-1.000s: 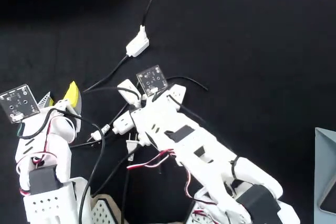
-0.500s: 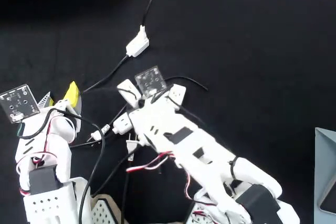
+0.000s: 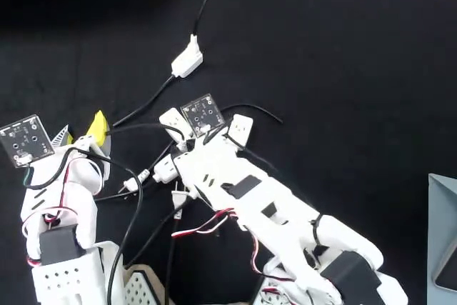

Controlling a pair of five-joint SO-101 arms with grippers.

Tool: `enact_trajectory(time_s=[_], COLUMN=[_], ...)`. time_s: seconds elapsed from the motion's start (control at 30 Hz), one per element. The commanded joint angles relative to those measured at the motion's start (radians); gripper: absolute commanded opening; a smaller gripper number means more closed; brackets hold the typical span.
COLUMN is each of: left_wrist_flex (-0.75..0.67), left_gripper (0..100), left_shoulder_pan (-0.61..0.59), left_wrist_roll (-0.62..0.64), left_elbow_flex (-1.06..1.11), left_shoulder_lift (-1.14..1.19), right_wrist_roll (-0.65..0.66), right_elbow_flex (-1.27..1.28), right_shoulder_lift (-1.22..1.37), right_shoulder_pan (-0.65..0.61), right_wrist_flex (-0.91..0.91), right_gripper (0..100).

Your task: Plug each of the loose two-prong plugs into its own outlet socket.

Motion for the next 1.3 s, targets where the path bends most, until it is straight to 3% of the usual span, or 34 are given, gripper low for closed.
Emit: enact_trajectory(time_s=[0.0, 1.27], left_wrist_flex=[-0.011, -0.009], left_gripper=[23, 23], left_shoulder_pan=[-0.007, -0.008], left_wrist_roll=[0.009, 0.009], left_elbow_flex=[-0.007, -0.007], left_shoulder_lift=[-0.009, -0.009], right_wrist_roll=[0.008, 0.051], right_elbow_flex=[-0.01, -0.007], right_shoulder_lift=[0.002, 0.093], right_shoulder_pan=[-0.012, -0.014], right_wrist_flex=[-0.021, -0.049], right_gripper=[1.1, 1.1])
